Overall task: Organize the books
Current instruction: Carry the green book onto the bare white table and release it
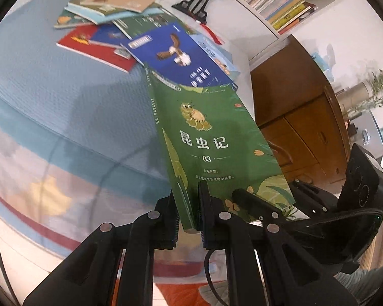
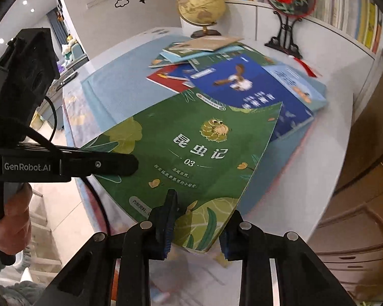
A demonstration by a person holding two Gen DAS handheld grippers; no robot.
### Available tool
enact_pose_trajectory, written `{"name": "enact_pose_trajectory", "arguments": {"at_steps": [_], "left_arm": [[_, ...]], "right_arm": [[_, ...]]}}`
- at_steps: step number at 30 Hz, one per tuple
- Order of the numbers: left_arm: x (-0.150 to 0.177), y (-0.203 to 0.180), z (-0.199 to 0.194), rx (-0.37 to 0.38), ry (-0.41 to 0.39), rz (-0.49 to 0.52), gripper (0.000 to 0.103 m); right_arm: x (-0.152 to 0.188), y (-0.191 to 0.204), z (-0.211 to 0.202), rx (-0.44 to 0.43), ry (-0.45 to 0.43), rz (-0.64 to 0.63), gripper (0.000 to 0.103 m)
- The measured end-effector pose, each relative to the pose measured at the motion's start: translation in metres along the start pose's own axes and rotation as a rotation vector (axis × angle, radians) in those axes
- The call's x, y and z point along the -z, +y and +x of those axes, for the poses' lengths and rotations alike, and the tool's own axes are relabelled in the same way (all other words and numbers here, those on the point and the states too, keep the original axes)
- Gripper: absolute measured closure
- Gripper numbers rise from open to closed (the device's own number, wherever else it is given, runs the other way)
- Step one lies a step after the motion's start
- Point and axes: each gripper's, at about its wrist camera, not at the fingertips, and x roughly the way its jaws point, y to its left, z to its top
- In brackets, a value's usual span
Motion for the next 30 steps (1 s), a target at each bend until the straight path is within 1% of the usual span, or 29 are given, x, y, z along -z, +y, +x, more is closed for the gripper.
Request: {"name": "enact_pose_trajectory", "arguments": {"at_steps": [2, 3, 7, 11, 12, 15, 18, 22, 27, 30], "left_arm": [[-0.003, 0.018, -0.015, 0.013, -0.007, 0.006, 0.094], [-0.005, 0.029, -0.022, 0.019, -0.009, 0.002, 0.093], [-0.010, 0.070, -0.050, 0.046, -0.019, 0.001, 0.091], [-0.021, 0.119, -0.084, 0.064, -0.049, 0.018, 0.091], [-0.024, 0.130, -0.093, 0.062, -0.057, 0.019, 0.091], [-0.031, 0.157, -0.115, 0.043, -0.077, 0.031, 0.091], [-0.041, 0.184, -0.139, 0.007, -0.099, 0.043, 0.092], [-0.062, 0.217, -0.167, -0.034, -0.142, 0.042, 0.091], [-0.097, 0.266, -0.192, -0.050, -0.164, 0.048, 0.092], [-0.130, 0.302, -0.199, -0.043, -0.159, 0.055, 0.092]], "right_arm": [[-0.006, 0.020, -0.003, 0.011, -0.008, -0.015, 0.075], [-0.014, 0.034, 0.000, 0.015, -0.010, -0.019, 0.075], [-0.042, 0.078, 0.018, 0.017, -0.024, 0.007, 0.075], [-0.070, 0.127, 0.033, 0.042, -0.058, -0.007, 0.075], [-0.079, 0.143, 0.039, 0.046, -0.069, -0.009, 0.075], [-0.098, 0.173, 0.053, 0.034, -0.090, -0.004, 0.075], [-0.116, 0.205, 0.069, 0.009, -0.109, -0.008, 0.074], [-0.148, 0.243, 0.092, -0.035, -0.110, -0.025, 0.073], [-0.198, 0.283, 0.122, -0.028, -0.135, -0.055, 0.073], [-0.232, 0.301, 0.147, -0.020, -0.137, -0.040, 0.073]]}}
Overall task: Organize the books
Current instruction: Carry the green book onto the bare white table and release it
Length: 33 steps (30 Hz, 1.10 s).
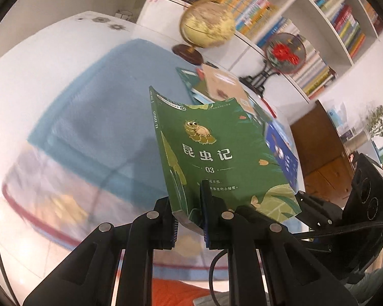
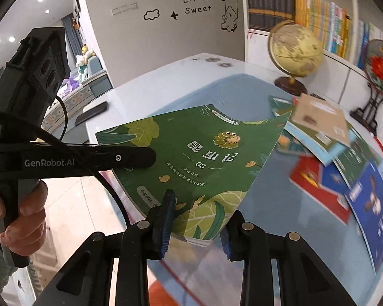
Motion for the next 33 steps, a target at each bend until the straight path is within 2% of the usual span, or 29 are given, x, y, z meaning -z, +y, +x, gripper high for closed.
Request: {"name": "enact_pose_trajectory", "arguments": {"at_steps": [8, 13, 19, 26, 33], "left_arm": [[-0.095, 0.086, -0.001, -0.066, 0.052, 0.076, 0.091], [-0.152, 0.138, -0.007, -0.058, 0.043, 0.047, 0.091], [-0.218, 0.178, -0.005, -0.050, 0.038, 0.083, 0.091], [-0.291, 0.228, 0.039, -0.022, 0.087, 0.151, 0.090], [-0.320, 0.271, 0.091, -0.016, 0.176, 0.152, 0.089]], "right_arm": [[-0.097, 0.037, 0.089, 0.004, 0.011, 0.025, 0.073], [-0.162, 0.056, 0.132, 0.011, -0.021, 0.000, 0.073], [-0.229, 0.072, 0.175, 0.054, -0.076, -0.006, 0.073], [-0.283, 0.063, 0.245, 0.122, -0.031, 0.102, 0.072], [-0.303, 0.057, 0.310, 0.218, 0.022, 0.183, 0.071]]}}
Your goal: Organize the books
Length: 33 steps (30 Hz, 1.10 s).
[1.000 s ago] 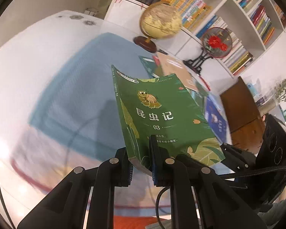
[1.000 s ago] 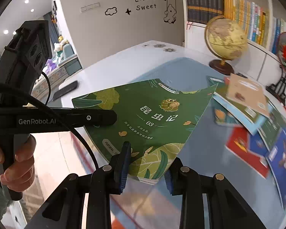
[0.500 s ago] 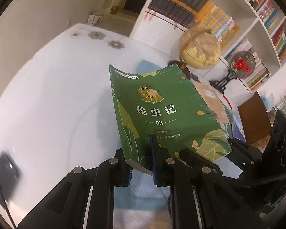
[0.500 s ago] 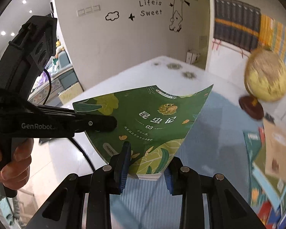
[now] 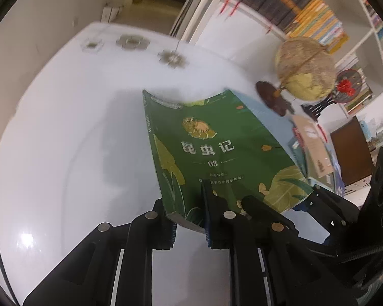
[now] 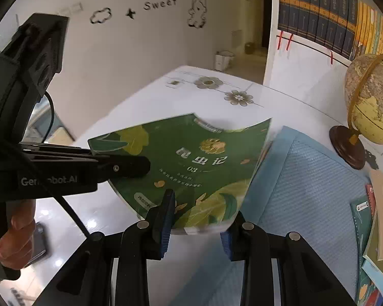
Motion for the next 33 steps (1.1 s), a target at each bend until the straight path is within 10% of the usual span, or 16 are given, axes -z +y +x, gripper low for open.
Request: {"name": "enact_pose_trajectory", "arguments": {"at_steps": [11, 22, 33], "left_arm": [[-0.006, 0.045, 0.022, -0.014, 0.067, -0.047, 0.082], [0.017, 0.085, 0.008, -0.126, 0.087, -0.168, 0.078], [0.050, -0.069, -0.022, -0.095, -0.009, 0.079, 0.078]], "right_arm": [[-0.001, 0.010, 0.045, 0.001, 0.080, 0.139, 0.071], [0.028, 0.013, 0.059, -0.121, 0.217, 0.180, 0.047], [0.096, -0.054, -0.066, -0.005, 0.109, 0.236, 0.047]]}}
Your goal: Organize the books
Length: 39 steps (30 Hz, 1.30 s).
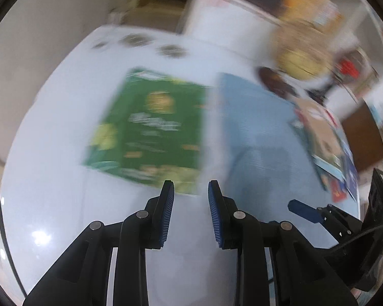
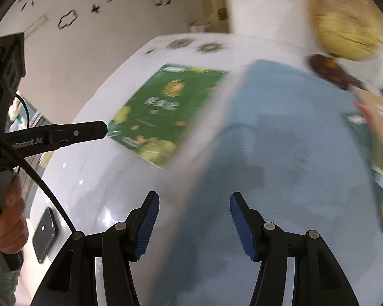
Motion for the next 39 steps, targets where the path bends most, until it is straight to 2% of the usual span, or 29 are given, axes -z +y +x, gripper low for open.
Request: {"name": "enact_pose_trajectory", "arguments": {"at_steps": [5, 6, 8, 10, 12, 15, 17, 20, 22, 24, 27, 32, 34, 36, 39], "left_arm": [[0.031, -0.129, -0.009, 0.081, -0.034, 0.123, 0.078], [0.040, -0.158, -0.011, 0.090, -0.042, 0.141, 0.075], [0.059, -0.209, -0.014, 0.108, -0.055, 0.143, 0.064], [0.074, -0.245, -0.015, 0.135, -0.064, 0.137, 0.043], [0.096, -0.289, -0.016, 0.177, -0.078, 0.140, 0.036], [0.122, -0.348, -0.010, 0.214, -0.071, 0.167, 0.036], [0.136, -0.384, -0.003, 0.223, -0.049, 0.192, 0.036], [0.146, -0.424, 0.004, 0.244, -0.006, 0.230, 0.036], [0.151, -0.452, 0.012, 0.248, 0.003, 0.257, 0.036], [0.153, -0.476, 0.021, 0.238, 0.002, 0.282, 0.036], [0.148, -0.502, 0.045, 0.214, 0.001, 0.284, 0.036], [0.131, -0.533, 0.100, 0.195, -0.010, 0.216, 0.038], [0.123, -0.542, 0.116, 0.168, -0.004, 0.194, 0.039], [0.114, -0.555, 0.131, 0.163, 0.001, 0.178, 0.039], [0.101, -0.572, 0.156, 0.153, 0.033, 0.163, 0.039]], "right_arm": [[0.058, -0.089, -0.089, 0.050, -0.071, 0.107, 0.047], [0.072, -0.108, -0.108, 0.067, -0.091, 0.114, 0.046], [0.096, -0.138, -0.137, 0.100, -0.116, 0.126, 0.046], [0.127, -0.174, -0.169, 0.130, -0.139, 0.158, 0.046], [0.159, -0.209, -0.199, 0.146, -0.159, 0.203, 0.046], [0.207, -0.259, -0.244, 0.176, -0.186, 0.262, 0.044], [0.226, -0.285, -0.264, 0.202, -0.191, 0.292, 0.043], [0.245, -0.319, -0.290, 0.196, -0.211, 0.343, 0.042], [0.249, -0.336, -0.303, 0.192, -0.228, 0.361, 0.038], [0.249, -0.351, -0.309, 0.205, -0.244, 0.356, 0.024], [0.241, -0.374, -0.310, 0.237, -0.245, 0.304, 0.023], [0.220, -0.426, -0.302, 0.300, -0.217, 0.218, 0.023], [0.207, -0.459, -0.294, 0.291, -0.167, 0.220, 0.023], [0.193, -0.495, -0.288, 0.247, -0.114, 0.231, 0.023], [0.176, -0.531, -0.285, 0.242, -0.082, 0.229, 0.023]]}}
